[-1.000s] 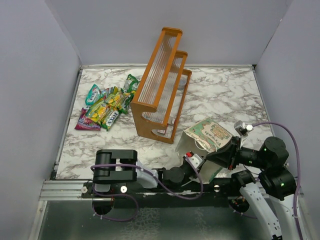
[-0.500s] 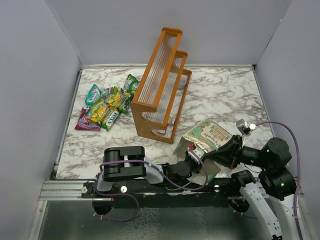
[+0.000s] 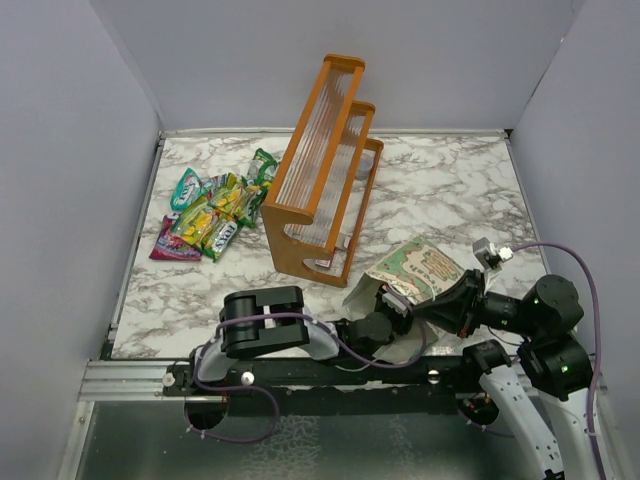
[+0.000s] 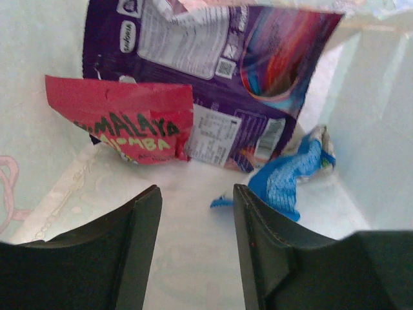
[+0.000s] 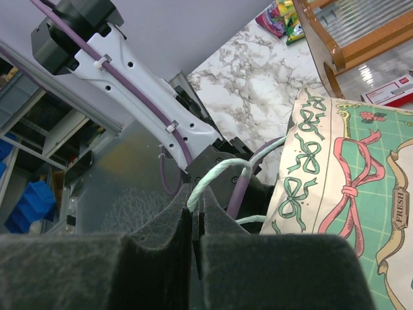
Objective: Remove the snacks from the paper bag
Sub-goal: Take out the snack from the paper bag.
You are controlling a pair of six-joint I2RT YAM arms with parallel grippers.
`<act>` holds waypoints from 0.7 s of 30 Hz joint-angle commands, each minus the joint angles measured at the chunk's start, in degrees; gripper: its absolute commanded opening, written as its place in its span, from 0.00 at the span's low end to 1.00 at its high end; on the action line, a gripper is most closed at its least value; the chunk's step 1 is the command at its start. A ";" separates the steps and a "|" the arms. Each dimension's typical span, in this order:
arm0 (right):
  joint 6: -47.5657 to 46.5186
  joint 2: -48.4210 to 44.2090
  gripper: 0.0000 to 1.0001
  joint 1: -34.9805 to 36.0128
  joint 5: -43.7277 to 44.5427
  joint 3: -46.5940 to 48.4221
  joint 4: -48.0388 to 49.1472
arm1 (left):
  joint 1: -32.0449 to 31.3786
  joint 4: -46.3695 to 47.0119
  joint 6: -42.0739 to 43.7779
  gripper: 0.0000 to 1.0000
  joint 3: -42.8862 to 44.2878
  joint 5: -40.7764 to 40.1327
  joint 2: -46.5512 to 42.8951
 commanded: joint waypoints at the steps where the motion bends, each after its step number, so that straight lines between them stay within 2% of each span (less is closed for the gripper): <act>1: 0.50 0.34 0.02 0.14 -1.09 1.93 1.47 | 0.66 2.45 2.73 0.54 4.63 -6.76 3.32; 5: 0.49 0.81 0.02 0.14 -1.86 2.40 1.52 | 1.11 7.90 6.98 0.61 8.42 -13.12 8.32; 14: 0.08 1.67 0.02 0.14 -1.75 3.73 0.48 | 2.97 17.42 15.44 0.72 20.16 -20.15 19.45; 18: -0.03 1.40 0.02 0.14 -1.14 4.17 -0.79 | 3.56 32.76 25.47 0.50 20.59 -20.32 22.91; 21: -0.82 1.05 0.02 0.13 0.98 4.76 -1.87 | 2.46 39.50 33.44 0.21 19.32 -19.00 21.93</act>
